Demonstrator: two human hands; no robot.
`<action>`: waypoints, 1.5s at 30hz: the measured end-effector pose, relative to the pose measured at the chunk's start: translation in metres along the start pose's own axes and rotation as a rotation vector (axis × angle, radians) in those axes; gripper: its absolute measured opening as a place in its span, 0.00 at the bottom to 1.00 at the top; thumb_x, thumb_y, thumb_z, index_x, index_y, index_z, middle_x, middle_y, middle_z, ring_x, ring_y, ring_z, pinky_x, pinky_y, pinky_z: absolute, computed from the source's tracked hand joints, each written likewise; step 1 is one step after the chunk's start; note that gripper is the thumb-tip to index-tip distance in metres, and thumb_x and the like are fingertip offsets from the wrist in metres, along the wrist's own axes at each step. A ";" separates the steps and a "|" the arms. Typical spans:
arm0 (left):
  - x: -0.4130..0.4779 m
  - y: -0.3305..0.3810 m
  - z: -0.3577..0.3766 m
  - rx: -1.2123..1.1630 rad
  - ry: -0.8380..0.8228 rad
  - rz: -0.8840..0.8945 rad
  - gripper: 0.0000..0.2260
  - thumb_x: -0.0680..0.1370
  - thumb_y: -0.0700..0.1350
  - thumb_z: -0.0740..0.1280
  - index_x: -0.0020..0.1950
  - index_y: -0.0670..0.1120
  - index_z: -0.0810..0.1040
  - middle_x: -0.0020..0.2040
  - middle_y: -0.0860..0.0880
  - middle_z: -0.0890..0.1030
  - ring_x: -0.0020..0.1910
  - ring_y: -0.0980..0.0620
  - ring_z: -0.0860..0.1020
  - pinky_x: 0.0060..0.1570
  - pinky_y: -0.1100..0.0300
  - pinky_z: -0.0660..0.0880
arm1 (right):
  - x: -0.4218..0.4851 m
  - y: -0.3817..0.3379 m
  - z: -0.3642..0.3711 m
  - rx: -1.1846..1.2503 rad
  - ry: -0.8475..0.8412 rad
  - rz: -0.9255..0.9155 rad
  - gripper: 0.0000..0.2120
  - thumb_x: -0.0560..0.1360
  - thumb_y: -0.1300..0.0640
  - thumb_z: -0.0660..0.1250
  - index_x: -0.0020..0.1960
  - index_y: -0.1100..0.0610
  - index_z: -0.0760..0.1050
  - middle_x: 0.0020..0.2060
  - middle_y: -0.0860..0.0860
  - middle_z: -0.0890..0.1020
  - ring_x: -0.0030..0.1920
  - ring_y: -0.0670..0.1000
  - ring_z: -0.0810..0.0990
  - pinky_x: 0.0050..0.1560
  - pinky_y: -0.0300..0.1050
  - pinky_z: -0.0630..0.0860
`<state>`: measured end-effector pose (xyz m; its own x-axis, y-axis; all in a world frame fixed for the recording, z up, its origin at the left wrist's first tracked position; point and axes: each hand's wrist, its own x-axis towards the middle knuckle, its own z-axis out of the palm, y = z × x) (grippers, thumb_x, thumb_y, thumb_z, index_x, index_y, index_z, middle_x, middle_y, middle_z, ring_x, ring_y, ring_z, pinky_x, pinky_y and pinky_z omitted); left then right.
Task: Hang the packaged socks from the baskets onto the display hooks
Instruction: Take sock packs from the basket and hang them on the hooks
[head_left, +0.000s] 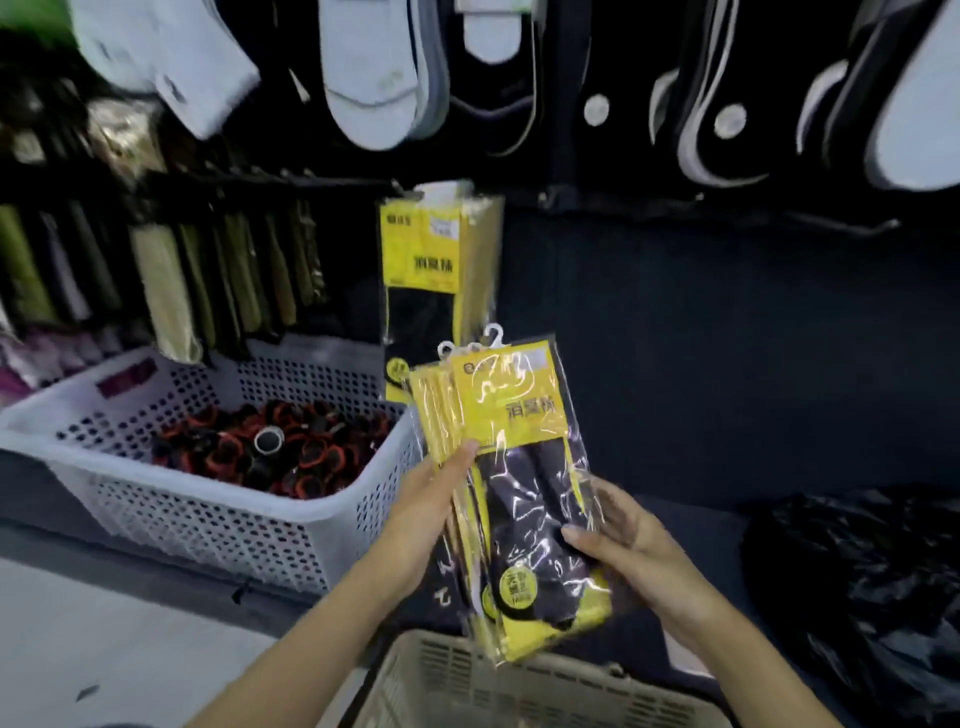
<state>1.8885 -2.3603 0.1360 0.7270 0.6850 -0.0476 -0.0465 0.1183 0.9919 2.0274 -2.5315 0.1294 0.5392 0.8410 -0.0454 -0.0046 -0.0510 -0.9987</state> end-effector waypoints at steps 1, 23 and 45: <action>0.003 0.011 -0.003 0.038 -0.001 0.061 0.20 0.66 0.66 0.67 0.54 0.60 0.78 0.52 0.69 0.81 0.53 0.71 0.76 0.64 0.60 0.65 | 0.009 -0.016 0.004 -0.025 0.040 -0.072 0.27 0.65 0.49 0.74 0.63 0.45 0.74 0.58 0.40 0.81 0.57 0.38 0.79 0.50 0.30 0.76; 0.036 0.141 -0.139 0.328 0.530 0.559 0.23 0.68 0.60 0.69 0.23 0.52 0.61 0.21 0.54 0.58 0.20 0.57 0.59 0.25 0.67 0.60 | 0.130 -0.149 0.104 0.113 0.275 -0.358 0.05 0.75 0.57 0.68 0.49 0.58 0.79 0.40 0.53 0.86 0.43 0.53 0.86 0.48 0.49 0.80; 0.046 0.132 -0.103 0.192 0.193 0.577 0.15 0.67 0.60 0.70 0.37 0.49 0.83 0.30 0.55 0.78 0.30 0.58 0.77 0.31 0.71 0.70 | 0.132 -0.140 0.117 0.030 0.249 -0.417 0.12 0.72 0.48 0.68 0.51 0.54 0.79 0.45 0.50 0.85 0.47 0.46 0.83 0.44 0.38 0.79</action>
<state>1.8453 -2.2396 0.2524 0.4840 0.7193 0.4983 -0.2569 -0.4276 0.8667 2.0001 -2.3503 0.2601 0.6852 0.6317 0.3624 0.2326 0.2818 -0.9309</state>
